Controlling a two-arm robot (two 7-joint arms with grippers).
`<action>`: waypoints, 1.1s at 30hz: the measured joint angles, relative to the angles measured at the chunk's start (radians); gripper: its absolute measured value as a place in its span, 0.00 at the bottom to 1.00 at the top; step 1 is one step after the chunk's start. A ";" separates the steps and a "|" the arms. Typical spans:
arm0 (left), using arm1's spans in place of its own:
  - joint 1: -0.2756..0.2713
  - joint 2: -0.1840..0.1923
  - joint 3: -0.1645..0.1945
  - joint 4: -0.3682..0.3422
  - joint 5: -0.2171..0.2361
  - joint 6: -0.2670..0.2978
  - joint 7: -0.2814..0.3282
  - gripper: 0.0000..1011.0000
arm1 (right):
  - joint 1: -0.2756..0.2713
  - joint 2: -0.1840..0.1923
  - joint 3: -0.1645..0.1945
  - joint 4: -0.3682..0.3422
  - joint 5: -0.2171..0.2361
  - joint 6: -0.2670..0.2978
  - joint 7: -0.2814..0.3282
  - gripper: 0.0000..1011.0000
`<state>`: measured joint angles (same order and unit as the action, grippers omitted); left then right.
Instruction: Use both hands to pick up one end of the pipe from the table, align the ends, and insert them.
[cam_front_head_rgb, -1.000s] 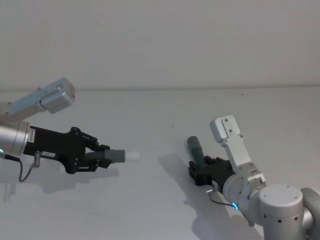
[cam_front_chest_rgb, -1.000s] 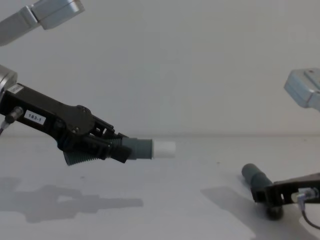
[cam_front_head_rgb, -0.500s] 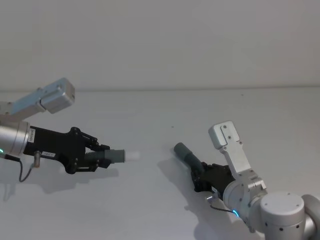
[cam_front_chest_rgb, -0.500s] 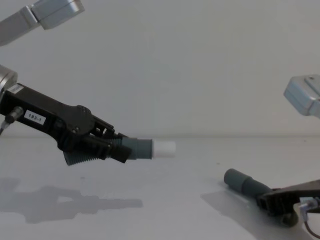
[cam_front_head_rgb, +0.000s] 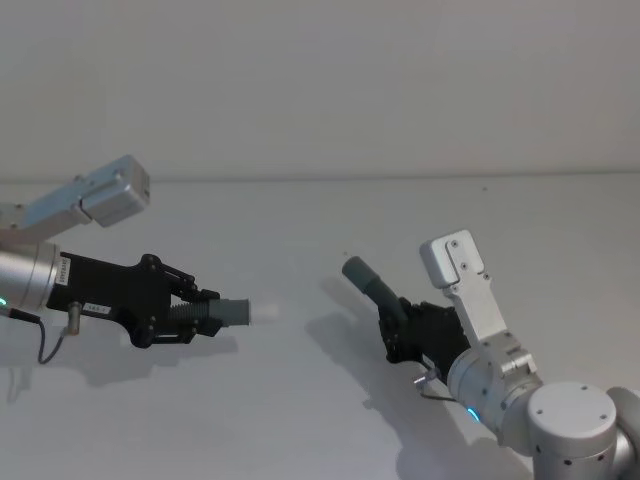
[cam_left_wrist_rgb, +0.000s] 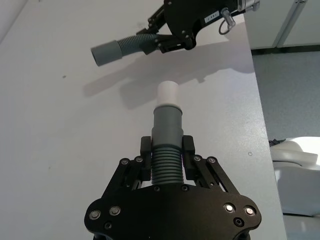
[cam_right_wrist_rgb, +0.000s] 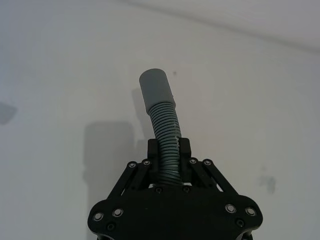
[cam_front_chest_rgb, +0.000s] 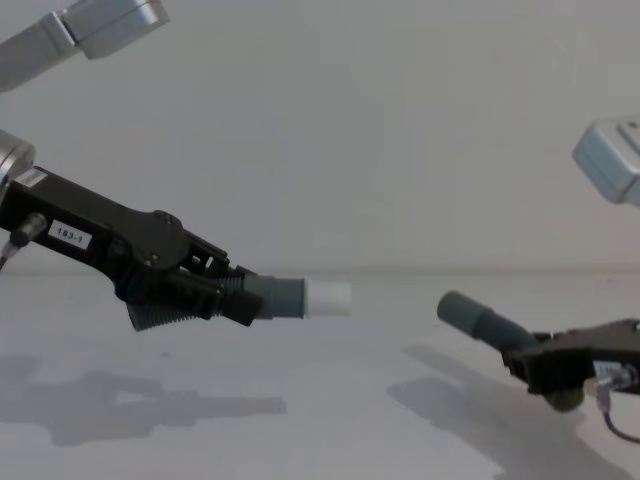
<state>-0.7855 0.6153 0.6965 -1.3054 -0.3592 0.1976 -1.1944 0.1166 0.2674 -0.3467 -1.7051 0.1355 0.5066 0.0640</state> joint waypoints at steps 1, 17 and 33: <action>0.000 0.000 0.000 0.000 0.000 0.000 0.000 0.32 | 0.000 0.000 0.000 0.000 0.000 0.000 0.000 0.21; 0.000 0.000 0.000 0.000 0.000 0.000 0.000 0.32 | 0.046 0.075 -0.010 0.053 -0.033 -0.302 0.134 0.21; 0.000 0.000 0.000 0.000 0.000 0.000 0.000 0.32 | 0.126 0.164 -0.019 0.157 -0.040 -0.644 0.331 0.21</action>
<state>-0.7855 0.6153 0.6965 -1.3054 -0.3592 0.1975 -1.1944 0.2428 0.4312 -0.3658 -1.5480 0.0955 -0.1373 0.3951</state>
